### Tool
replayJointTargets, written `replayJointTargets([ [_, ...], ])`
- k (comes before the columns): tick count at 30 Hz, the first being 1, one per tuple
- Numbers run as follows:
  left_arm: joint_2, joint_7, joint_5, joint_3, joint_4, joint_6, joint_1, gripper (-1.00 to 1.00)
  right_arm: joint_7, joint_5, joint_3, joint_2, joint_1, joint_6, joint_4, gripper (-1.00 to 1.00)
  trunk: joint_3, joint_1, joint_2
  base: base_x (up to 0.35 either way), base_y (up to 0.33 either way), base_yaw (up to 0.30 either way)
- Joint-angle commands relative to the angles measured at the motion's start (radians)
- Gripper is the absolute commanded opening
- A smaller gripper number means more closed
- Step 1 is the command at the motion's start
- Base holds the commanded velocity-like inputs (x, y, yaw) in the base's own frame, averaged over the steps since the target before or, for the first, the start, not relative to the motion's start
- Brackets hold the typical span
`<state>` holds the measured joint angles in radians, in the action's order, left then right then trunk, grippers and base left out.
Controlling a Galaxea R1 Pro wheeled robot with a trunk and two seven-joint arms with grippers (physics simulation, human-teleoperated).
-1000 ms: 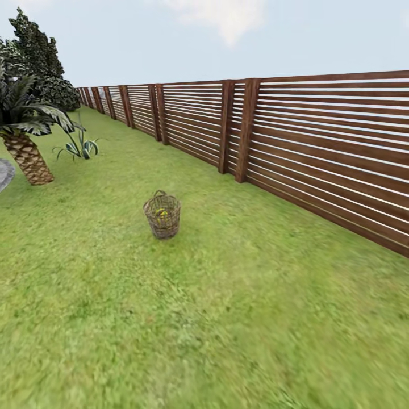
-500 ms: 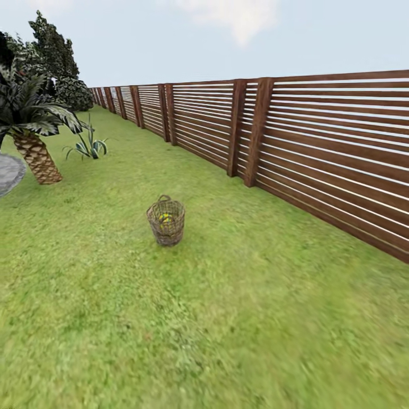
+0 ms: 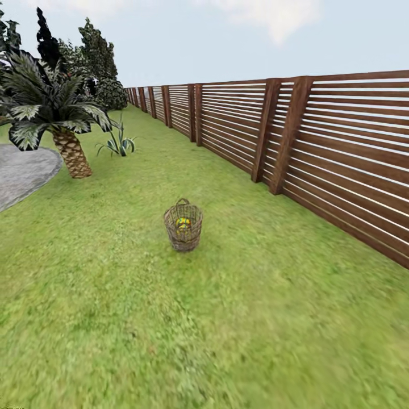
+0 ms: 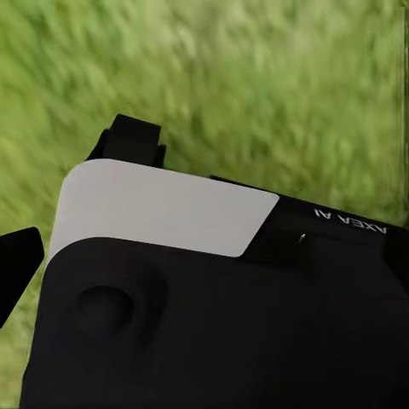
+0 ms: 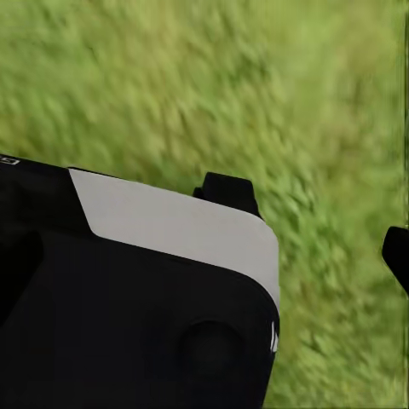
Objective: Take the three Easter eggs out of the wicker basket on the lawn in the garden, then place them on the lawn next to a single tree (choose any tree) so that all three eggs are next to the same tree and none are left in the basket.
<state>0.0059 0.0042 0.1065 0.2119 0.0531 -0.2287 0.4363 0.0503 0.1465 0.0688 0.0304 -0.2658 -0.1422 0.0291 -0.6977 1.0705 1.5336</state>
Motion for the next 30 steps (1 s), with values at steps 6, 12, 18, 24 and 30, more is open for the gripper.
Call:
replayJointTargets([
  [6, 0.0, 0.0, 0.011, 0.0, 0.002, -0.001, 0.001, 1.0, 0.006, 0.005, 0.006, 0.0, -0.001, -0.005, 0.003, 1.0, -0.001, 0.001, 0.0, 0.314, -0.2, 0.292],
  [12, 0.0, 0.0, 0.01, 0.0, 0.002, -0.001, 0.001, 1.0, 0.005, 0.005, 0.006, 0.0, -0.001, -0.004, 0.003, 1.0, -0.001, 0.001, 0.0, 0.311, -0.203, 0.292],
  [18, 0.0, 0.0, 0.011, 0.0, 0.002, -0.001, 0.002, 1.0, 0.005, 0.005, 0.006, 0.0, -0.001, -0.005, 0.003, 1.0, -0.001, 0.001, 0.0, 0.308, -0.207, 0.292],
  [24, 0.0, 0.0, 0.011, 0.0, 0.002, -0.001, 0.001, 1.0, 0.005, 0.005, 0.006, -0.001, -0.001, -0.005, 0.003, 1.0, -0.001, 0.001, 0.0, 0.307, -0.207, 0.187],
  [30, 0.0, 0.0, 0.011, 0.0, 0.002, -0.001, 0.001, 1.0, 0.005, 0.005, 0.006, -0.002, -0.001, -0.004, 0.003, 1.0, -0.001, 0.001, 0.0, 0.307, -0.207, 0.008],
])
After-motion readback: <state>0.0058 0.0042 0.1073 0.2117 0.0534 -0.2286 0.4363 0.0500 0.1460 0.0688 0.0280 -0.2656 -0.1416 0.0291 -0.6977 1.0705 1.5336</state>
